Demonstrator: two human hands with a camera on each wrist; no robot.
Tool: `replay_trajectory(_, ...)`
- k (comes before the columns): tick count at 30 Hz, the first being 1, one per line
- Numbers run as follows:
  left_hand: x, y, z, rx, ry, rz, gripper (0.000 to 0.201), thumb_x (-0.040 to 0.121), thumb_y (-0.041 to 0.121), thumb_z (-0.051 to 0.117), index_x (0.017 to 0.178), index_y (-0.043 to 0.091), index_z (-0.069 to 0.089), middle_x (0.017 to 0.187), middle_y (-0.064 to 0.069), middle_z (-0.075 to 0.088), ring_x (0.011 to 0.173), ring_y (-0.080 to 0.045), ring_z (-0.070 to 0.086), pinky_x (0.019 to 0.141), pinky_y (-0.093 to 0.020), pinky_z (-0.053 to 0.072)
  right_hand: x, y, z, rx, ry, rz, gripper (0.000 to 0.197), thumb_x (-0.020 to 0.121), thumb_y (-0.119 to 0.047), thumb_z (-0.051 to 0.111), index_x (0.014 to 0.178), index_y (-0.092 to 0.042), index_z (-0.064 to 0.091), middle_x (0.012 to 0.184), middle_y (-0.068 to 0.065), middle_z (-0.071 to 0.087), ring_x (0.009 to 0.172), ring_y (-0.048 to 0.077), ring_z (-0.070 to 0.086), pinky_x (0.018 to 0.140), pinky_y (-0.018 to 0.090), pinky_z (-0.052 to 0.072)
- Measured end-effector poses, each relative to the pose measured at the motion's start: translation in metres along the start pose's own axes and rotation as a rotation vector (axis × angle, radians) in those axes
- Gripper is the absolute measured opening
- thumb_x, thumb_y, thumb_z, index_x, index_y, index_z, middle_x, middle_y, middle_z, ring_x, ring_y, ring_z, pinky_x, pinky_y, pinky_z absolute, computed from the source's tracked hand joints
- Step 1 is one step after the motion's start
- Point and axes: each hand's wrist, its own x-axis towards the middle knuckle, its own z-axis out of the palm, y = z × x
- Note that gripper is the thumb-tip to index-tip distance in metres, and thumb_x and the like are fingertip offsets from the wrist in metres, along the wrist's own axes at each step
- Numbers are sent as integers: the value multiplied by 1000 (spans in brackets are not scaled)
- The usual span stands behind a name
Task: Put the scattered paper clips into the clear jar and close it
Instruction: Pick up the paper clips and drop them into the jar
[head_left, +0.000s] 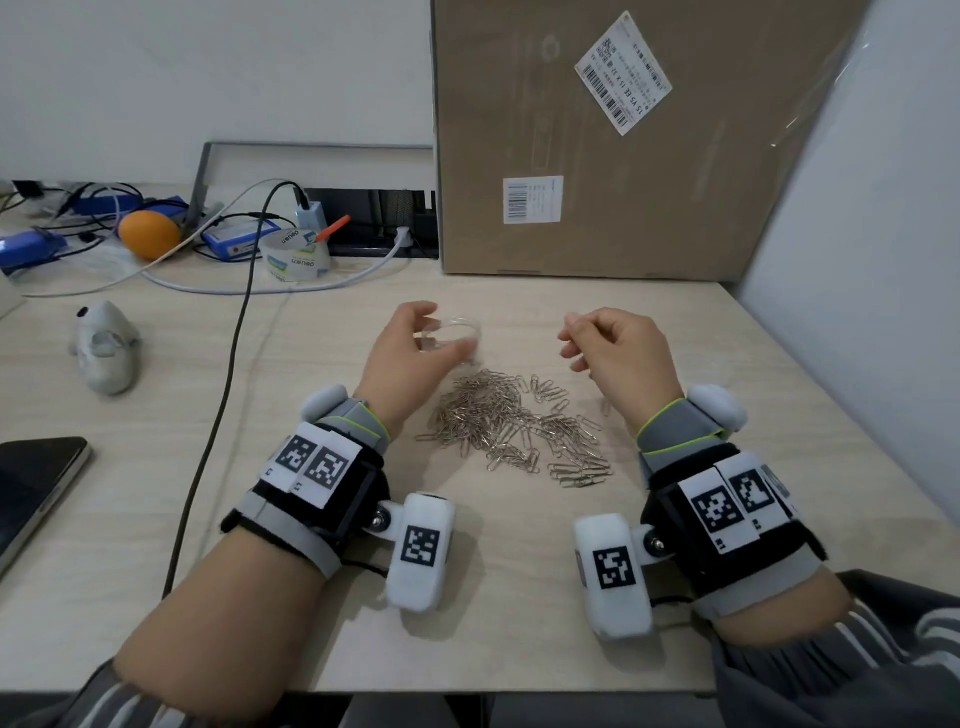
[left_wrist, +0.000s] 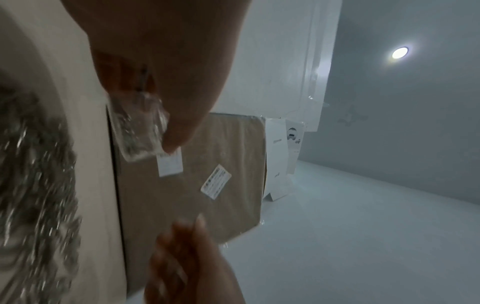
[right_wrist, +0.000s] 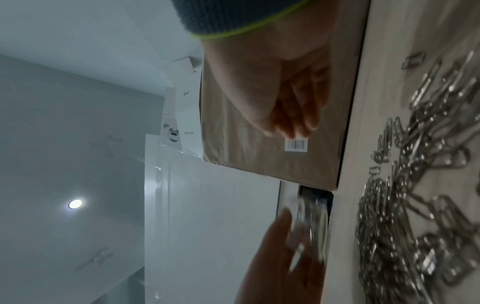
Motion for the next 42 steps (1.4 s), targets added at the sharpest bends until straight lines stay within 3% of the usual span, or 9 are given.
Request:
replay_trajectory(5, 15, -16, -22, 98, 124, -159, 74, 63, 37, 70, 130, 14, 46, 126, -10, 51, 109, -27, 57, 97, -43, 48, 7, 15, -11, -294, -64, 144, 35, 88, -35, 53, 81, -3, 65, 80, 13, 70, 78, 33, 66, 80, 43, 53)
replay_trajectory(10, 22, -28, -31, 281, 109, -205, 60, 79, 19, 67, 133, 9, 43, 134, -15, 42, 117, -33, 50, 101, -44, 44, 10, 18, -23, -519, -172, 240, 38, 92, -26, 45, 85, 7, 62, 83, 24, 69, 75, 36, 62, 77, 44, 53)
replay_trajectory(16, 14, -5, -26, 218, 189, 79, 43, 85, 14, 64, 126, 10, 52, 131, -5, 52, 122, -19, 50, 104, -31, 40, 10, 18, -25, -651, -292, 270, 32, 94, -21, 42, 65, -9, 47, 83, 20, 68, 76, 31, 60, 80, 40, 51)
replay_trajectory(20, 2, 6, -11, 106, -117, 88, 35, 92, 16, 57, 127, 11, 54, 124, -5, 61, 115, -16, 57, 106, -36, 43, 8, 20, -16, -628, -373, 214, 26, 93, -19, 42, 73, -6, 52, 79, 26, 64, 72, 25, 53, 69, 33, 42)
replay_trajectory(23, -3, -1, -3, 213, -338, -75, 46, 97, 31, 48, 140, 17, 42, 142, 1, 46, 129, -14, 44, 112, -31, 31, 7, 22, -3, -474, -462, 181, 23, 91, -15, 43, 78, -3, 57, 67, 9, 52, 70, 22, 48, 67, 33, 38)
replay_trajectory(29, -6, -4, 3, 305, -516, -204, 49, 97, 46, 39, 143, 30, 39, 146, 8, 41, 135, -14, 35, 117, -32, 21, -1, 17, 10, -105, -589, 189, 20, 96, -14, 43, 92, -10, 62, 77, -1, 58, 68, 10, 53, 62, 19, 43)
replay_trajectory(34, -9, 4, 1, 173, -441, -91, 31, 96, 31, 48, 123, 22, 60, 124, 4, 61, 117, -11, 52, 105, -28, 38, 3, 9, -15, -59, -540, 248, 37, 95, -34, 46, 69, -12, 63, 66, 4, 62, 56, 11, 57, 48, 17, 41)
replay_trajectory(37, -7, 13, -9, 157, -372, -125, 27, 97, 27, 48, 89, 12, 68, 84, 1, 70, 75, -8, 61, 65, -20, 46, -1, 4, -30, -162, -756, 382, 51, 94, -39, 46, 56, -9, 63, 51, 5, 64, 43, 11, 58, 45, 17, 40)
replay_trajectory(42, -11, 16, -24, 397, -655, -365, 46, 98, 33, 41, 64, 11, 65, 57, 1, 68, 45, -7, 58, 48, -19, 34, -9, -2, -38, -280, -1096, 433, 48, 93, -35, 46, 62, -8, 69, 58, 6, 70, 48, 11, 61, 46, 16, 44)
